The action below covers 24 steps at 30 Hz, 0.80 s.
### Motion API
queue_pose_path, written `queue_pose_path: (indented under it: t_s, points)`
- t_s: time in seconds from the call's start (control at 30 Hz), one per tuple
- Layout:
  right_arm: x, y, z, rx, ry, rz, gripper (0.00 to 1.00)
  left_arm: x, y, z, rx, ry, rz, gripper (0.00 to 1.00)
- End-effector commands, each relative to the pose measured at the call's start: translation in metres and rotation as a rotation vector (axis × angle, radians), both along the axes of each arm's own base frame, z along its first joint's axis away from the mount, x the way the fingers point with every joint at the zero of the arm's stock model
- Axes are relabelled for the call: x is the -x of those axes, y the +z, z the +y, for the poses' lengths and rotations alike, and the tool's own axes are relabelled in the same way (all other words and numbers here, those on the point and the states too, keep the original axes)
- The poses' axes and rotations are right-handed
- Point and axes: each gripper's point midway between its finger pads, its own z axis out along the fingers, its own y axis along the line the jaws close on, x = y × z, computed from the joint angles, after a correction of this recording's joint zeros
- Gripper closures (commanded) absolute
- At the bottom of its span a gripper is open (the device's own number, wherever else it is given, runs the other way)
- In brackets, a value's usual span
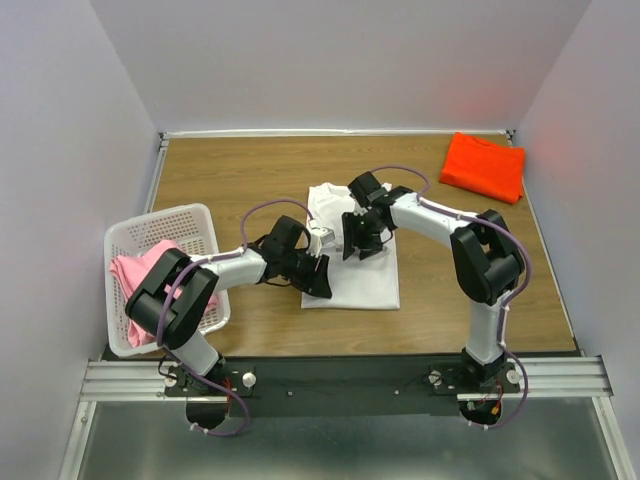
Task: Fold and stack the t-shirts
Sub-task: Fold the tshirt
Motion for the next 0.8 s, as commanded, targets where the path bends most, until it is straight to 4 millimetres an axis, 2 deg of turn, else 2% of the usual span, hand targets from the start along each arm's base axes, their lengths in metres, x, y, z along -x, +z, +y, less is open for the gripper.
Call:
queue_pose_path:
  t_s: [0.0,0.07,0.3,0.43,0.53,0.63,0.67,0.77]
  points:
    - [-0.019,0.0,0.002,0.037,-0.028,-0.055,0.43,0.011,-0.016,0.008,-0.037,-0.009,0.023,0.49]
    - [-0.027,0.003,0.001,0.052,-0.048,-0.081,0.44,0.009,-0.015,0.008,-0.043,-0.005,0.02,0.49]
    - [-0.072,0.021,-0.007,0.113,-0.122,-0.214,0.41,0.007,-0.021,0.009,-0.072,-0.004,0.036,0.5]
    - [-0.089,0.04,0.0,0.078,-0.11,-0.265,0.41,0.005,-0.021,0.009,-0.079,0.001,0.033,0.5]
    - [-0.084,0.048,0.003,0.05,-0.089,-0.265,0.41,0.006,-0.022,0.01,-0.083,0.009,0.039,0.5]
    - [-0.064,0.047,-0.001,0.03,-0.074,-0.224,0.41,0.006,-0.021,0.011,-0.086,0.017,0.037,0.5]
    - [-0.05,0.042,-0.005,0.028,-0.069,-0.195,0.41,0.006,-0.021,0.011,-0.089,0.018,0.037,0.5]
    - [-0.026,0.036,-0.007,0.03,-0.045,-0.158,0.41,0.005,-0.02,0.011,-0.087,0.021,0.031,0.5]
